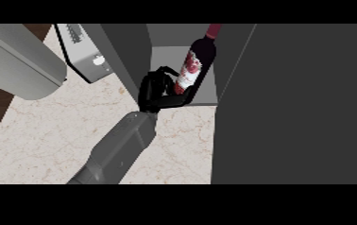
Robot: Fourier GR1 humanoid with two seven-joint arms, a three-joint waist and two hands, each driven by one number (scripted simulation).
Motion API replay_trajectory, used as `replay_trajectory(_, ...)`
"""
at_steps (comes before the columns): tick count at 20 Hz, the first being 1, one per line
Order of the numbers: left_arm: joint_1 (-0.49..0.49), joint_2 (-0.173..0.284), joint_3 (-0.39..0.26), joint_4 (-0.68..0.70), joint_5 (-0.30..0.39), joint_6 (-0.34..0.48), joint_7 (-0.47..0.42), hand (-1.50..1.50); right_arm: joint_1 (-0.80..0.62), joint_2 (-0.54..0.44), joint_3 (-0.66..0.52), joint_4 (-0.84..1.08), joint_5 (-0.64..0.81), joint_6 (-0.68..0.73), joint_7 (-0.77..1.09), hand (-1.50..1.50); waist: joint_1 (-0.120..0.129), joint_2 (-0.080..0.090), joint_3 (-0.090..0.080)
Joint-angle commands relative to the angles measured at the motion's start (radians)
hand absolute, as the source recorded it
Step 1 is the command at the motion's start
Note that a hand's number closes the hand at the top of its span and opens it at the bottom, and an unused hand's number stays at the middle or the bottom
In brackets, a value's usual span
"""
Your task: Pick up the wine, place it into the cabinet and close the cabinet
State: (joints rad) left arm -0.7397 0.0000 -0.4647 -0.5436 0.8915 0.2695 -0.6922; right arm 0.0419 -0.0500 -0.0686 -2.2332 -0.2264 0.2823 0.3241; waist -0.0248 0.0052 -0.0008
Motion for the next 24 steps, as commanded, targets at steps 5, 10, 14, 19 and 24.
replay_trajectory(5,-0.132,0.000,0.040,0.177,0.070,-0.098,-0.017,1.50,-0.018,0.022,0.067,-0.058,0.047,-0.048,0.071,-1.50,-0.008,0.004,0.000)
replay_trajectory(10,-0.222,0.000,0.049,0.188,0.110,-0.055,0.033,1.50,0.013,0.032,0.051,0.007,0.048,-0.007,-0.039,-1.50,-0.009,0.003,0.000)
replay_trajectory(14,-0.231,0.000,0.023,0.189,0.117,0.000,0.050,1.50,-0.016,-0.017,0.001,-0.015,0.016,-0.007,0.017,-1.50,-0.008,0.002,0.000)
replay_trajectory(19,-0.221,0.000,0.026,0.307,0.111,-0.051,0.026,1.50,0.003,0.020,0.036,0.069,0.046,0.028,-0.097,-1.50,-0.027,0.011,0.000)
replay_trajectory(24,-0.236,0.000,0.034,0.318,0.127,-0.021,0.003,1.50,-0.005,0.002,0.027,0.027,0.011,0.025,-0.047,-1.50,-0.045,0.014,-0.001)
